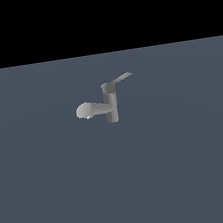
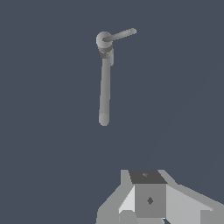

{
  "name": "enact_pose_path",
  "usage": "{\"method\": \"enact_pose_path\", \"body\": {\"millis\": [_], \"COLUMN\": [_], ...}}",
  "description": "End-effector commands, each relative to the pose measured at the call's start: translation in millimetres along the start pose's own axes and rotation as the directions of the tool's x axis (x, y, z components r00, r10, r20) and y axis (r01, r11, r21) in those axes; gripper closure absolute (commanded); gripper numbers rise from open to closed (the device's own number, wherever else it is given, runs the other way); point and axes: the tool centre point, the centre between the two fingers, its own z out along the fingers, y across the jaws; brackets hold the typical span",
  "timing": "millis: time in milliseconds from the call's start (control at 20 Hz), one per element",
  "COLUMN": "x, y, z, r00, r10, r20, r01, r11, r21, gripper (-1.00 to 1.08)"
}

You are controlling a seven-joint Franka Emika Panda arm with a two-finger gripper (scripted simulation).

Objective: Turn on the faucet by rotating a designated handle.

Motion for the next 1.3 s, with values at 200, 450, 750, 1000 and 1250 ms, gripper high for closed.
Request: {"method": "enact_pose_path", "body": {"millis": [200,450,750,1000,1250], "x": [48,85,128,163,197], "y": [-5,-6,-6,-4,0], "z": [15,31,55,79,107], "r00": [0.981,0.94,0.86,0.77,0.662], "r10": [0.194,0.341,0.509,0.637,0.749], "r20": [0.011,0.021,0.031,0.036,0.035], "r01": [-0.194,-0.342,-0.51,-0.638,-0.75], "r11": [0.981,0.939,0.859,0.769,0.661], "r21": [0.024,0.034,0.038,0.035,0.029], "gripper": [1.08,1.08,1.08,1.08,1.08]}}
